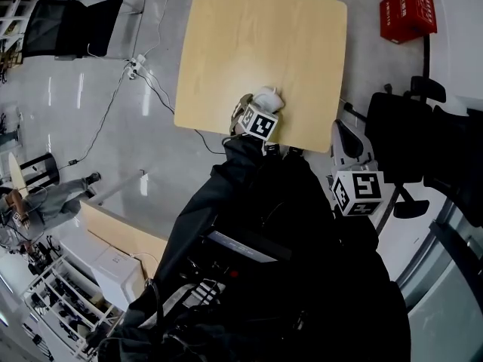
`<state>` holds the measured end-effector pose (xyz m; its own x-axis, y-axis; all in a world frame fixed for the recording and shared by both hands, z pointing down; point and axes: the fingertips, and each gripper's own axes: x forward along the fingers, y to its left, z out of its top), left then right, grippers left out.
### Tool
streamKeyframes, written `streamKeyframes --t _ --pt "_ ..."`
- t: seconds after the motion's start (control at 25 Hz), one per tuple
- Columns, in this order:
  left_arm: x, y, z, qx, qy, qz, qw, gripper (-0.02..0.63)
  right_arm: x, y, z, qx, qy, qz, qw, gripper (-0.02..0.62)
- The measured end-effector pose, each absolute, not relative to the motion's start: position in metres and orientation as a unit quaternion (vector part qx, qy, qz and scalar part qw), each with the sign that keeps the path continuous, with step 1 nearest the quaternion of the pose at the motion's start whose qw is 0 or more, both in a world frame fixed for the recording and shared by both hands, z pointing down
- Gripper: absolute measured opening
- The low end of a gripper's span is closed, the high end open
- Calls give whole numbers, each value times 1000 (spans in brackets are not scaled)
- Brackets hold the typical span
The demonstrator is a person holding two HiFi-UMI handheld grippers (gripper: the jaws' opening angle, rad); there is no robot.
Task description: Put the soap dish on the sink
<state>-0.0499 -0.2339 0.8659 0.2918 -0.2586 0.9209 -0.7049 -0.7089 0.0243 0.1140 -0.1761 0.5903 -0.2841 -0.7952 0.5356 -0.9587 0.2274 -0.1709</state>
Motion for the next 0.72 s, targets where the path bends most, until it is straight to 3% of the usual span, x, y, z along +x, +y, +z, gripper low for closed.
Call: streamKeyframes --t 0.44,0.72 --pt "-44 -232 870 784 -292 510 200 463 117 -179 593 573 -765 240 170 5" --pt "-43 -232 836 804 -293 496 150 463 121 -183 589 576 -766 237 159 5"
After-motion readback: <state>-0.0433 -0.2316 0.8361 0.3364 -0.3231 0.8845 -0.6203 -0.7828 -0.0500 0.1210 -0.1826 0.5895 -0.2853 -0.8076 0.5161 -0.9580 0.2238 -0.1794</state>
